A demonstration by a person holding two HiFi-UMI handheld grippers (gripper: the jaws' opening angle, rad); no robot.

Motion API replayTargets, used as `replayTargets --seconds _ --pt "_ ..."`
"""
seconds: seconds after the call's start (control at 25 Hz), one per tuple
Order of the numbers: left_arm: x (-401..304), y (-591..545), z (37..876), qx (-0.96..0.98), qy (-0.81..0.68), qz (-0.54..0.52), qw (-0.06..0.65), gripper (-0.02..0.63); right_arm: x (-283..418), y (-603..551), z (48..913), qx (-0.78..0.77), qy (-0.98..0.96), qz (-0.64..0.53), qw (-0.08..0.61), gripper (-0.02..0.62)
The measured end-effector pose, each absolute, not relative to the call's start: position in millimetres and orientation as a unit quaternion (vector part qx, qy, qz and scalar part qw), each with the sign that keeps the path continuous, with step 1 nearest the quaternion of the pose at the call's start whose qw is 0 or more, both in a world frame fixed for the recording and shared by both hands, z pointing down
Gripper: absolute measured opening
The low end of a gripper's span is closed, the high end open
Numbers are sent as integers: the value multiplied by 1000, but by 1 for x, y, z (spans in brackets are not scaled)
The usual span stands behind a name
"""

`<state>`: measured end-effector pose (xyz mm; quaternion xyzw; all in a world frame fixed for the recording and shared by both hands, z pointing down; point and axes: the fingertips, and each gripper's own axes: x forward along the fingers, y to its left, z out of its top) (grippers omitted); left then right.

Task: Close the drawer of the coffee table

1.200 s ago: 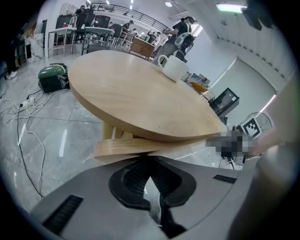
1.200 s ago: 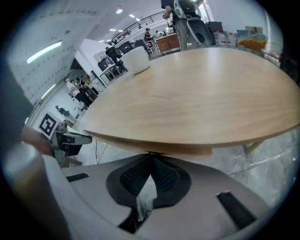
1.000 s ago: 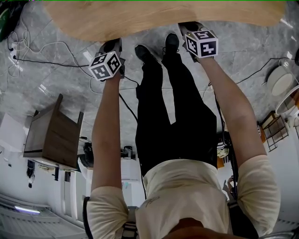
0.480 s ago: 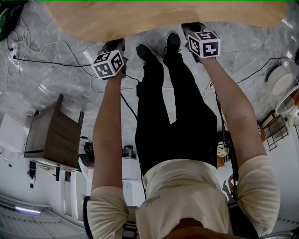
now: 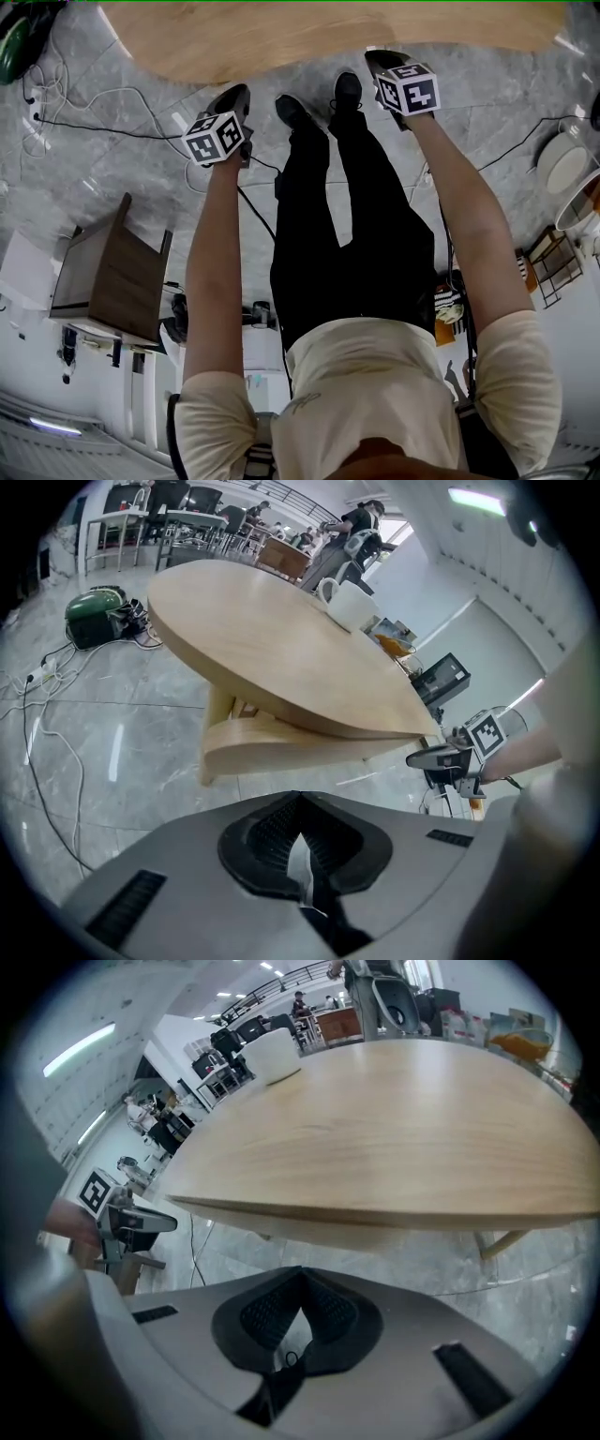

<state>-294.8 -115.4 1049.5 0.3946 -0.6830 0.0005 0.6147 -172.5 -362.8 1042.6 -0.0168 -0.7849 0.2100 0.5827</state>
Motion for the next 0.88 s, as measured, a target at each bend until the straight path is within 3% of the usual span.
replayTargets --seconds 0.32,0.88 --pt "-248 -131 998 416 -676 -1 609 5 -126 -347 993 -43 -780 206 589 -5" --pt "-225 -186 793 470 -702 -16 535 5 -122 -326 787 -88 -838 240 481 -5"
